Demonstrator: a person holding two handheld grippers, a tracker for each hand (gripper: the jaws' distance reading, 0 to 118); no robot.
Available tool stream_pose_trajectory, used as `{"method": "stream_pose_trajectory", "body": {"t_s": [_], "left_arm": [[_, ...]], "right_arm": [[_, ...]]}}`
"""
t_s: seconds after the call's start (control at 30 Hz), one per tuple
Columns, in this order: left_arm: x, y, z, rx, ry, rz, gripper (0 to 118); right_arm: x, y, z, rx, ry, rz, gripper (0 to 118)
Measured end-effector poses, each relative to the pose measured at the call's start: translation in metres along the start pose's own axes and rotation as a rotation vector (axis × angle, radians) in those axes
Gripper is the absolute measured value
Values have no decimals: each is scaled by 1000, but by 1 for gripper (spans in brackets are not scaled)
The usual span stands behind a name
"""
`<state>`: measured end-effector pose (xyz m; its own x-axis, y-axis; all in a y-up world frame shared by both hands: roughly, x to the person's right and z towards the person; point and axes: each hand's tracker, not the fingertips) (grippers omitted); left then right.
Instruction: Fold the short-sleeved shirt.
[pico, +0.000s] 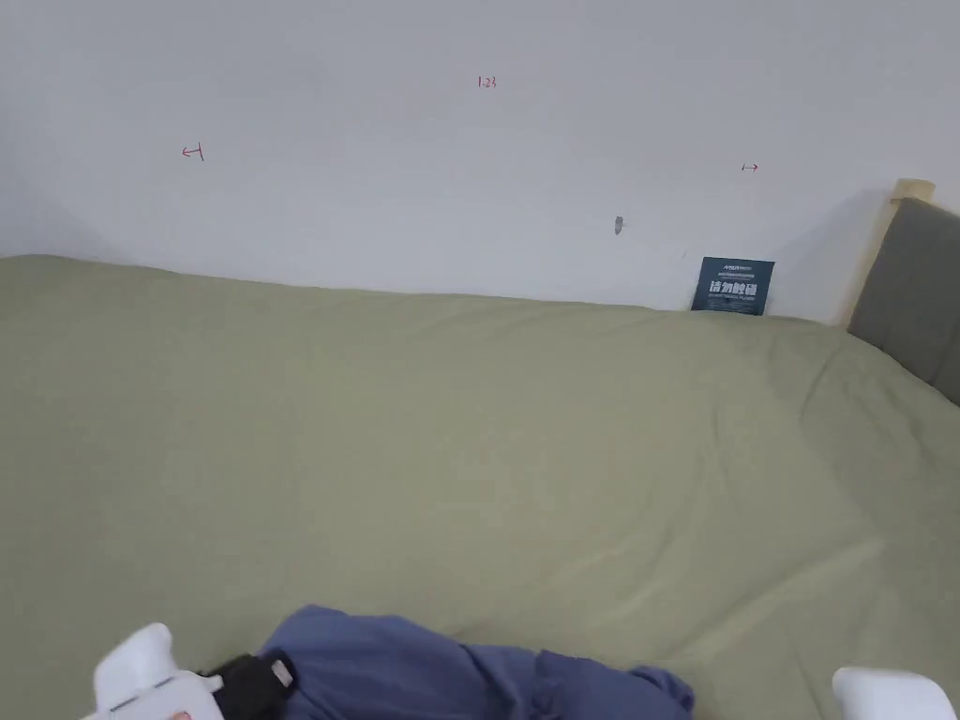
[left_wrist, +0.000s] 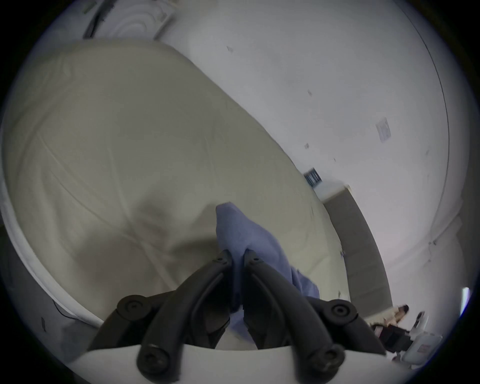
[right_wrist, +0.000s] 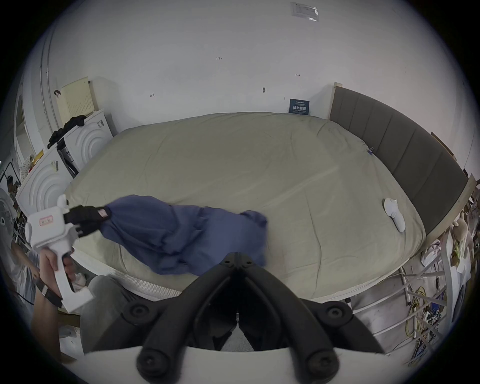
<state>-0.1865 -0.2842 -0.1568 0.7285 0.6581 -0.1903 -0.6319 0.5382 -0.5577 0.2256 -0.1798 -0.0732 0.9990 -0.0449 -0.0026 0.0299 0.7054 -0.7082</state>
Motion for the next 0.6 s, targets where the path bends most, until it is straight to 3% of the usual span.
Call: {"method": "stream_pose_trajectory", "body": {"t_s": [0.27, 0.47, 0.6], "left_arm": [[25, 55, 60, 258, 282, -302, 7], [83, 22, 48, 114, 288, -689, 7], [119, -21, 4, -43, 176, -882, 7]], "right_arm": [[-12, 4, -11, -7, 29, 23, 2], [-23, 3, -20, -29, 48, 37, 2], [-25, 0, -17, -35, 63, 41, 2]]}}
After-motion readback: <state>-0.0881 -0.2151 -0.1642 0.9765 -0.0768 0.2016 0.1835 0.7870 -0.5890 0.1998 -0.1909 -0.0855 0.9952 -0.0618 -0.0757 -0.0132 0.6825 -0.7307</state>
